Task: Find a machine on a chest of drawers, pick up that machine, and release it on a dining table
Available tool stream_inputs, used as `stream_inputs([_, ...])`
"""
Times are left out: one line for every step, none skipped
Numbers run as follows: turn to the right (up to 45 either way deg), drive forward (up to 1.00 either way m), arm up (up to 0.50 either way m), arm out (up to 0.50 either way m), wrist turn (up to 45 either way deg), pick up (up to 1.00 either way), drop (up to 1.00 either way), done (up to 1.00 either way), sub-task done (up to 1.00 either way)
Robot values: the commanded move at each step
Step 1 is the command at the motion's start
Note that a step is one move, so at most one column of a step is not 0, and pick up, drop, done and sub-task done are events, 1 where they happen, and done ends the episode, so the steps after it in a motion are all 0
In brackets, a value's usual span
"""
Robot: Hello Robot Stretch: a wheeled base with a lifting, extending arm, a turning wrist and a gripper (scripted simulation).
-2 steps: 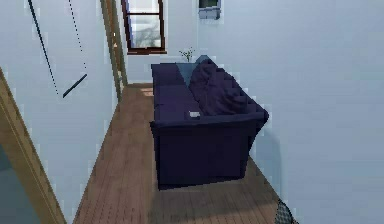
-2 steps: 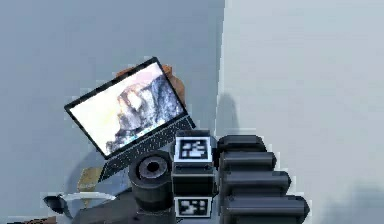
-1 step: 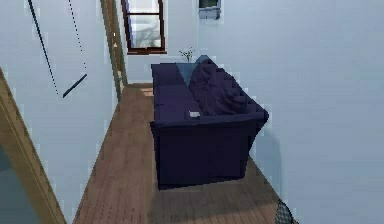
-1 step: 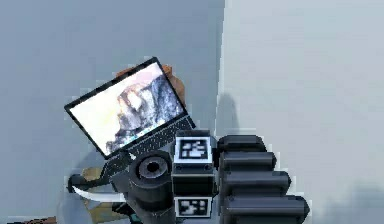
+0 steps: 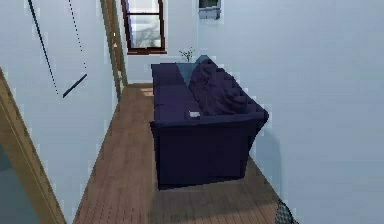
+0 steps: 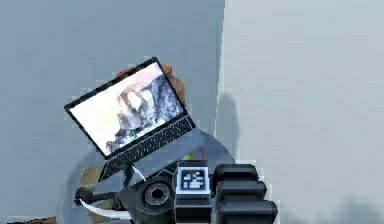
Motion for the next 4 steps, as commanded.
stream_inputs([0.0,0.0,0.0,0.0,0.0,1.0,0.0,0.0,0.0])
stream_inputs([0.0,0.0,0.04,0.0,0.0,0.0,0.0,0.0,0.0])
stream_inputs([-9.0,0.0,0.0,0.0,0.0,0.0,0.0,0.0,0.0])
stream_inputs([0.0,0.1,0.0,0.0,0.0,0.0,0.0,0.0,0.0])
